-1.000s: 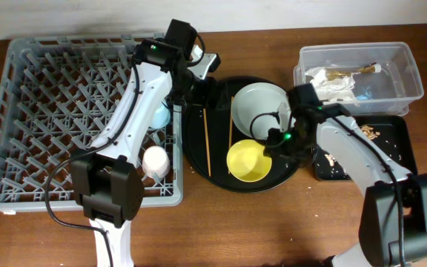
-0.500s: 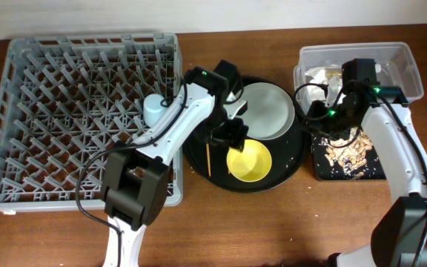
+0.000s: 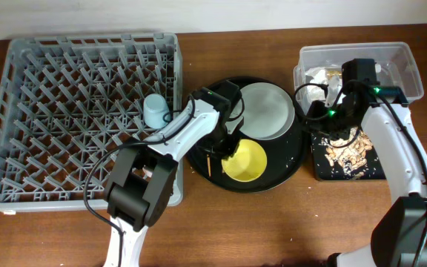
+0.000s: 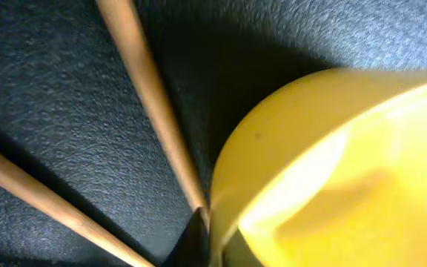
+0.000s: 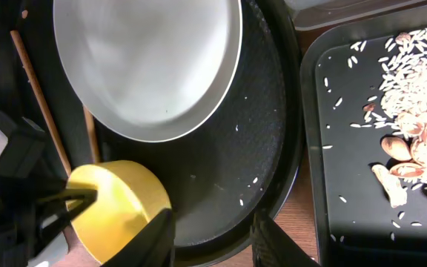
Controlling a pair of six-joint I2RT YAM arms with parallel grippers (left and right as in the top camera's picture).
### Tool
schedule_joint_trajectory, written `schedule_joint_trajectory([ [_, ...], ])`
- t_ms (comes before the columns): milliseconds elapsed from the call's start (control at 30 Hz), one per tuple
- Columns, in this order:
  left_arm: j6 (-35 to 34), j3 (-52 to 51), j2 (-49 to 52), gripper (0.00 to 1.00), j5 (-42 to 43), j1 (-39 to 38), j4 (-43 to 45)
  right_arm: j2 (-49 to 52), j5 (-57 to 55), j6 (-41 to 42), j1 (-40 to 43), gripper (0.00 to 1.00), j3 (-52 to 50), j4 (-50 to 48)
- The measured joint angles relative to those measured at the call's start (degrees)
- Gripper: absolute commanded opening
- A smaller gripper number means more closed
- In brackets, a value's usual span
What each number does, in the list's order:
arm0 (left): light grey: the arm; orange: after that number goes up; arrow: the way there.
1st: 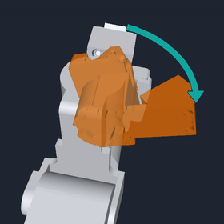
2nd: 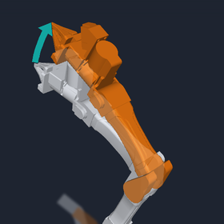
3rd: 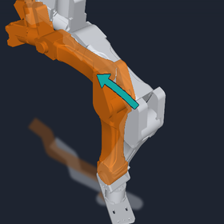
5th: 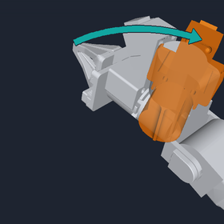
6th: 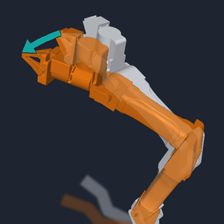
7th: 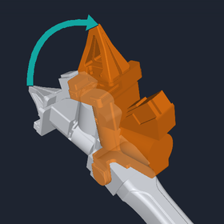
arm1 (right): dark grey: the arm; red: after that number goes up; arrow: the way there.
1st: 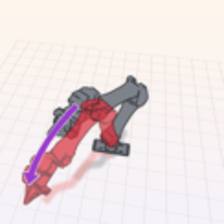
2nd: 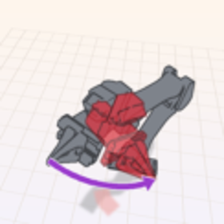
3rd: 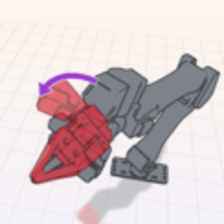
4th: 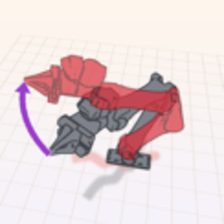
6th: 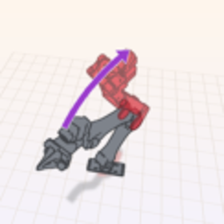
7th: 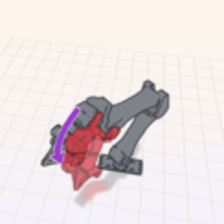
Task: Sort waste into correct bins and load items into the dishwasher rack
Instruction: 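Place the yellow bowl upright at the back of the rack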
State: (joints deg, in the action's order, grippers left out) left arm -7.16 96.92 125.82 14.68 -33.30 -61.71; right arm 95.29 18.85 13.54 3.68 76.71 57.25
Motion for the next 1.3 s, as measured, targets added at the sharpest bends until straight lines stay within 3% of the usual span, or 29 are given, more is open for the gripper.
schedule_joint_trajectory([
  [67, 0.0, 1.6, 0.1, 0.01, 0.0, 0.2, -1.6, 0.0, -0.2, 0.0, 0.0, 0.35, 0.0, 0.0],
  [200, 0.0, 17.8, 0.3, 0.01, -1.2, 1.4, -10.6, 0.0, -0.4, 0.0, 0.0, 0.36, 0.0, 0.0],
  [233, 0.0, 26.1, 0.4, 0.01, -6.7, 2.1, -14.4, 0.0, -0.5, 0.0, 0.0, 0.36, 0.0, 0.0],
  [333, -0.1, 35.8, 0.2, 0.01, -24.2, 3.8, -15.4, 0.0, -0.6, 0.0, 0.0, 0.36, 0.0, 0.0],
  [367, -0.9, 36.9, 0.1, 0.01, -36.6, 5.1, -13.1, 0.0, -0.6, 0.0, 0.0, 0.36, 0.0, 0.0],
  [500, -3.0, 35.7, 0.2, 0.01, -61.9, 9.5, -3.2, 0.0, -0.6, 0.0, 0.0, 0.36, 0.0, 0.0],
  [667, -7.7, 26.9, 0.3, 0.01, -81.2, 12.9, 12.3, 0.0, -0.8, 0.0, 0.0, 0.36, 0.0, 0.0],
  [767, -6.9, 19.3, 0.3, 0.01, -84.6, 13.8, 23.5, 0.2, -0.9, 0.0, 0.0, 0.36, 0.0, 0.0],
  [933, 0.7, 11.6, 0.3, 0.01, -85.6, 13.8, 37.0, 0.3, -1.0, 0.0, 0.0, 0.36, 0.0, 0.0],
  [1300, 3.4, 11.0, 5.9, 0.01, -87.1, 13.6, 38.0, 0.4, -1.0, 0.0, 0.0, 0.36, 0.0, 0.0],
])
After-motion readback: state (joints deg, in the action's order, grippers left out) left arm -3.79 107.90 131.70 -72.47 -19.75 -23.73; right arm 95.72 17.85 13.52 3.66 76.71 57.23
